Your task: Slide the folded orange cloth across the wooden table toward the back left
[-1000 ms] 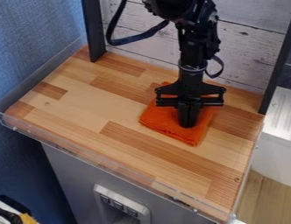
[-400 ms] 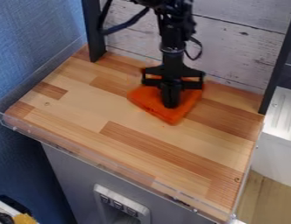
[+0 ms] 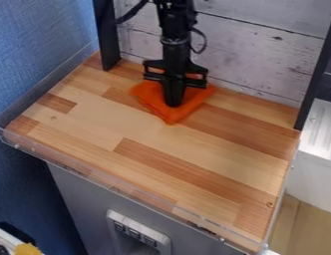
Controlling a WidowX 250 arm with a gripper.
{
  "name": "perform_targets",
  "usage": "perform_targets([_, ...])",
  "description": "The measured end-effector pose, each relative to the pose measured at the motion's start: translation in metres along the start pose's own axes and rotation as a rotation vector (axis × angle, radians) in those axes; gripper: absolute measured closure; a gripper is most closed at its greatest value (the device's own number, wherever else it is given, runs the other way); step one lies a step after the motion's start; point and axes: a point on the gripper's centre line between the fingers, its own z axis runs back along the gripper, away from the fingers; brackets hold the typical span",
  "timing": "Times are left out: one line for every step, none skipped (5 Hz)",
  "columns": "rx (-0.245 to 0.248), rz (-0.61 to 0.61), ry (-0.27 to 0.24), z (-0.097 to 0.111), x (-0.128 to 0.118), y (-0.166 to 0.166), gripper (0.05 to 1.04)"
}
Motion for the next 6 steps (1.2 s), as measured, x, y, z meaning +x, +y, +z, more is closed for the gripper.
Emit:
perform_targets([0.008,-0.058,-0.001,0.001,0.006,0.017,1.025])
perform_targets([0.01,-0.101,-0.002,0.003,0.008,0.031,1.025])
perform_targets([0.009,-0.126,-0.008,0.003,0.007,0.046,1.025])
perform_targets([0.005,-0.157,-0.013,0.0,0.002,0.05,1.025])
perform_targets([0.004,-0.176,-0.026,-0.002,0.001,0.053,1.025])
perform_targets([-0.001,-0.178,-0.029,-0.001,0.001,0.056,1.025])
